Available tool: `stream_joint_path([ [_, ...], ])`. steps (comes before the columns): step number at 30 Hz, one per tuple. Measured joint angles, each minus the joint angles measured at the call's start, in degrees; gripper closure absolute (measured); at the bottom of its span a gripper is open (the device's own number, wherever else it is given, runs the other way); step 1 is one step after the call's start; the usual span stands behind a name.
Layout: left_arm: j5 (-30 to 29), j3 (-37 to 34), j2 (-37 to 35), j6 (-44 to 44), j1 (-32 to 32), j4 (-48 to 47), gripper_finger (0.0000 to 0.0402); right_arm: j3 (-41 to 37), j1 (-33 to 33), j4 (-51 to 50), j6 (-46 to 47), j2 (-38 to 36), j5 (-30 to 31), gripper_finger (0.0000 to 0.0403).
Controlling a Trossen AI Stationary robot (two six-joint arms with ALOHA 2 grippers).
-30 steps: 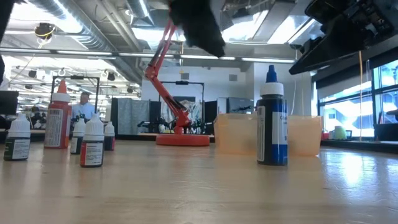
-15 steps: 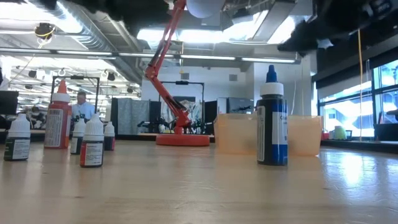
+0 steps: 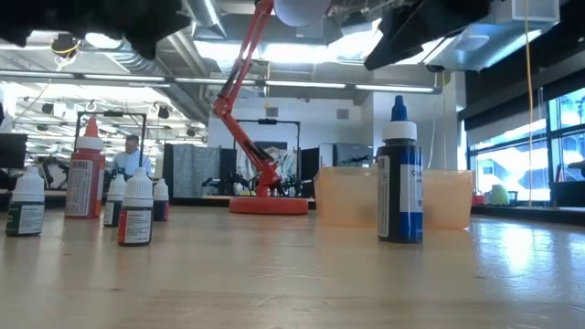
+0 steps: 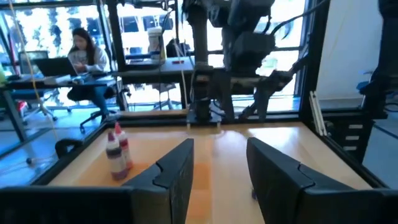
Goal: Pick & Place food coloring
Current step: Put the large blue food coloring bottle into the orange bin
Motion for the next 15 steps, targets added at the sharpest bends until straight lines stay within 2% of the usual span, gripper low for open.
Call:
stream_joint_path([
  [6, 0.0, -3.8, -3.4, -2.4, 0.0, 0.2, 0.0258, 6.4, 0.0, -5.9, 1.7, 4.8, 0.0, 0.0104],
  [9, -0.3, -4.4, -3.4, -3.9, 0.0, 0.0, 0.0257, 7.6, 0.6, -6.2, 4.6, 6.5, -0.8, 0.0101],
  [12, -0.3, -4.4, -3.1, -3.9, 0.0, -0.7, 0.0255, 8.7, 1.3, -6.9, 4.6, 8.9, -4.4, 0.0102],
  [15, 0.0, -4.4, -3.1, -3.9, 0.0, -0.6, 0.0254, 9.9, 1.9, -8.9, 4.6, 11.8, -4.5, 0.011],
])
